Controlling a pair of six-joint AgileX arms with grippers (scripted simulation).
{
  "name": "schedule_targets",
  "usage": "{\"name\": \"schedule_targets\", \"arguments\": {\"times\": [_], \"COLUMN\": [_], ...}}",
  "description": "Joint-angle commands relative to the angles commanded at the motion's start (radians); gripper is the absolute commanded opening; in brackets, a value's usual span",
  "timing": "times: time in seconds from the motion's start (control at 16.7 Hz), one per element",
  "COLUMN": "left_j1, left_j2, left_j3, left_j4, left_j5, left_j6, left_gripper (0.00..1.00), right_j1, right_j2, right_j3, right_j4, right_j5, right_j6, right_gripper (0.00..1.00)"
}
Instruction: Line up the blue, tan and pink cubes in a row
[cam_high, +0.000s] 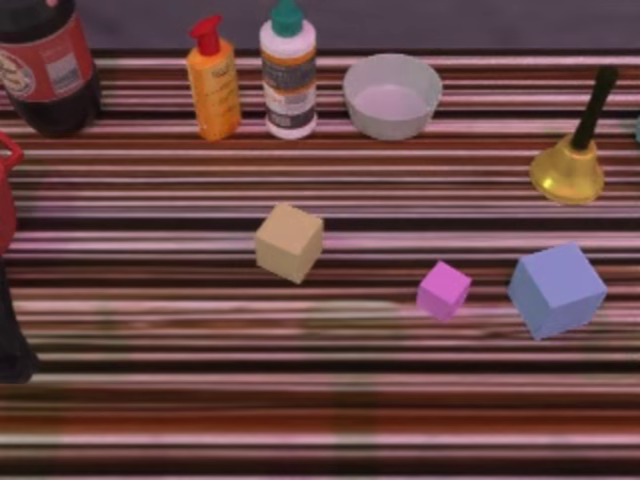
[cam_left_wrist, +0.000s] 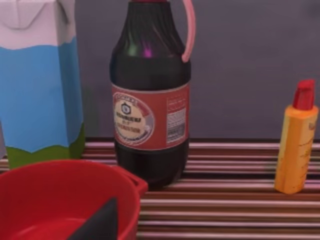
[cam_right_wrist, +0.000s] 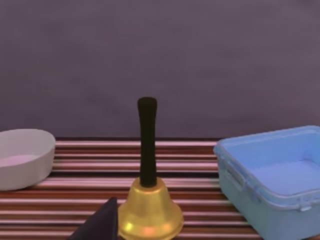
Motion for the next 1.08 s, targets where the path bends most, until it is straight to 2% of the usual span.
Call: {"name": "schedule_targets", "arguments": {"times": [0.24, 0.48, 0.72, 1.08], "left_j1": [0.0, 0.0, 0.0, 0.0], "left_j2": [0.0, 0.0, 0.0, 0.0], "left_j3": [0.0, 0.0, 0.0, 0.0], "left_j4": [0.0, 0.0, 0.0, 0.0], "left_j5": [0.0, 0.0, 0.0, 0.0], "left_j6": [0.0, 0.0, 0.0, 0.0], "left_gripper": [1.0, 1.0, 1.0, 1.0], "right_j1": [0.011, 0.069, 0.154, 0.306], "right_j2": [0.03, 0.219, 0.573, 1.269], "right_j3": [0.03, 0.211, 0.501, 0.99], "right_j4": [-0.02, -0.134, -0.322, -0.663], "right_j5": [-0.001, -0.003, -0.001, 0.001], "right_j6": [-0.006, -0.044, -0.105, -0.214], "right_gripper": [1.0, 1.0, 1.0, 1.0]}}
